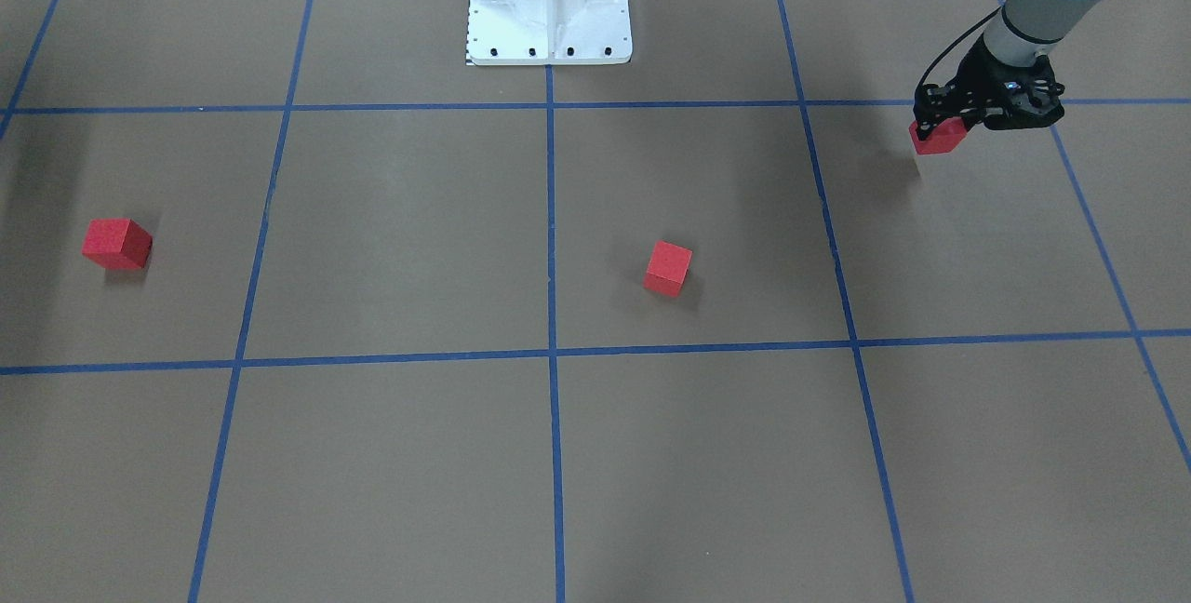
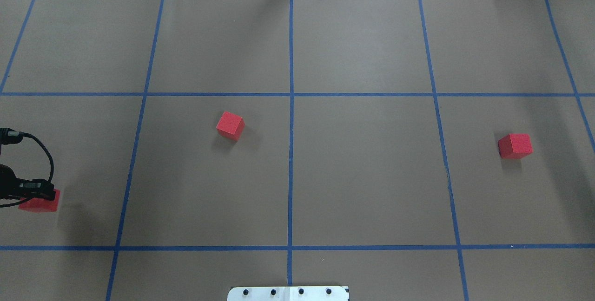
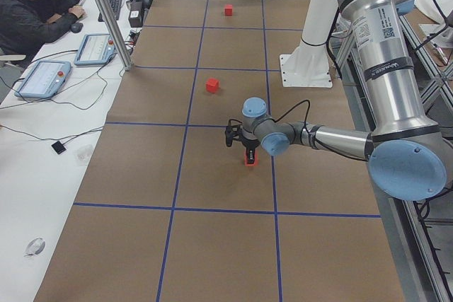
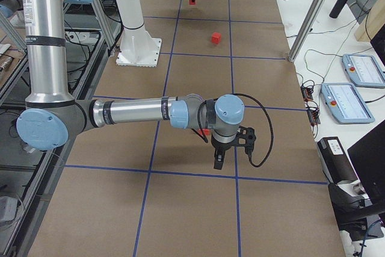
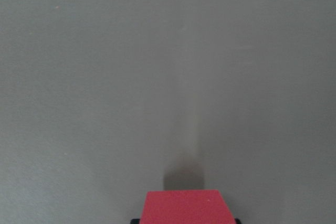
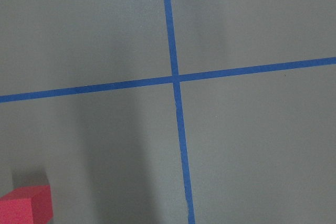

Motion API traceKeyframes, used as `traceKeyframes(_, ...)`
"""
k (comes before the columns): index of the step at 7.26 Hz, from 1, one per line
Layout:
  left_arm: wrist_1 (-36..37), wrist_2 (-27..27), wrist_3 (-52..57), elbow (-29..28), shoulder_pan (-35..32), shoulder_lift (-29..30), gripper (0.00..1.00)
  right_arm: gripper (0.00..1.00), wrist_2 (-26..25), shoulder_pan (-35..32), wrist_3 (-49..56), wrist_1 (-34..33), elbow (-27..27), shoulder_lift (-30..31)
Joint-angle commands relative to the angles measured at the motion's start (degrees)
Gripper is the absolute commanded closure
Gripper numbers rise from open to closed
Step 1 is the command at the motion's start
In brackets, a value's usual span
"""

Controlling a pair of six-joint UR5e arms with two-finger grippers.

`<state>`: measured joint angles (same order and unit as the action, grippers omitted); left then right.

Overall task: Form red blocks into L shape at center
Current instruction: 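Carry the red cube with the left gripper toward the center cube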

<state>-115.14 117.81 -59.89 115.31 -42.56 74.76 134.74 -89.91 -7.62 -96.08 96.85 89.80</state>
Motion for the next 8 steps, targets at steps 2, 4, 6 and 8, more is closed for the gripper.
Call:
traceKeyframes(2, 24.64, 0.32, 0.21, 2.03, -3.76, 23.69, 1.00, 0.01, 0.00, 0.00, -0.02, -0.07, -0.08, -0.32)
traceKeyframes(4, 25.93, -1.87, 0.47, 0.36, -0.89, 29.81, 1.00, 0.01, 0.00, 0.00, -0.11, -0.07, 0.01, -0.41)
traceKeyframes(6, 26.28, -7.41, 1.53, -0.34, 3.87, 32.97, 1.00, 0.01, 0.00, 0.00, -0.11, -0.07, -0.08, -0.41)
traceKeyframes(8, 32.12, -6.98, 1.00, -0.96, 4.23, 41.65, 1.00, 0.01, 0.00, 0.00, -0.11, -0.07, -0.08, -0.32)
